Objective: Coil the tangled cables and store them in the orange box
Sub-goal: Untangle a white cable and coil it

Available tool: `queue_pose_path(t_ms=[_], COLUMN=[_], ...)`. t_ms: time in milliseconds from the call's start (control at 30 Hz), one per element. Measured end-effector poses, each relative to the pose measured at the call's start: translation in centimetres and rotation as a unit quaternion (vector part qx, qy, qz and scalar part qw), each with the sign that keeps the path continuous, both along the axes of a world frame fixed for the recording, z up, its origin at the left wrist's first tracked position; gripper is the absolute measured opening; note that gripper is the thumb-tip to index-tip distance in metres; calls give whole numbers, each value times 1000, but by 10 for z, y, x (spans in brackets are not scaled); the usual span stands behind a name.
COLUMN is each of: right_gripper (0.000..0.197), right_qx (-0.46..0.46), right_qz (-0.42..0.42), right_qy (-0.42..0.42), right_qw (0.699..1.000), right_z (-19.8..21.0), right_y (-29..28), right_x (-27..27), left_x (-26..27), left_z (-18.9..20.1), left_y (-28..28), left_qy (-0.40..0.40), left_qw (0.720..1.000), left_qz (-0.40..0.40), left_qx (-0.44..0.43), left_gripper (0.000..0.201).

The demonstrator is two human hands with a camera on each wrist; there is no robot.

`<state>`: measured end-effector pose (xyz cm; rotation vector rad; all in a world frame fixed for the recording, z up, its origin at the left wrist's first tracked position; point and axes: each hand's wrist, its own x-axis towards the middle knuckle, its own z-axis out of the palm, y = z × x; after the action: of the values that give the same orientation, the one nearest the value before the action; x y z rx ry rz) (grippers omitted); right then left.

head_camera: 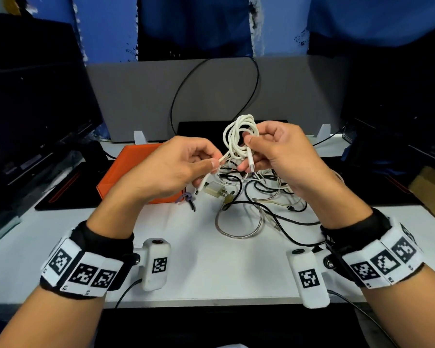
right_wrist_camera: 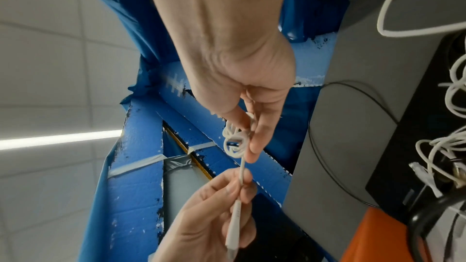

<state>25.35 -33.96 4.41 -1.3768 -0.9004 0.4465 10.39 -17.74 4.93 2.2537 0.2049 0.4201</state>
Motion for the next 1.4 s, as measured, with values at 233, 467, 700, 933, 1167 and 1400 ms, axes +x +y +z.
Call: queue_pose_path(t_ms=[233, 467, 700, 933, 1167, 1400], right_gripper=[9, 7, 7, 8, 7, 17], right_qx=[-15, -56, -89, -151, -134, -166], right_qz=[-15, -37, -95, -137, -127, -129], right_qy=[-25, -88, -229, -311, -286, -409], right_qw=[999, 994, 965, 928, 940, 888], right_z=[-5, -10, -22, -28, -24, -25], right_y=[4, 7, 14, 16, 14, 13], right_x=[-5, -8, -14, -9, -9, -4], left_x=[4, 1, 6, 2, 13, -4], left_z=[-4, -1, -5, -4, -12, 8], left_y=[-5, -21, -20, 4, -12, 2], left_qy=[-26, -144, -154, -71, -49, -30], left_qw=[999, 982, 955, 980, 986, 977], left_qz=[36, 94, 199, 180, 138, 14], left_qx=[-25, 81, 153, 56, 75, -210], left_gripper=[8, 22, 9, 17, 13, 21])
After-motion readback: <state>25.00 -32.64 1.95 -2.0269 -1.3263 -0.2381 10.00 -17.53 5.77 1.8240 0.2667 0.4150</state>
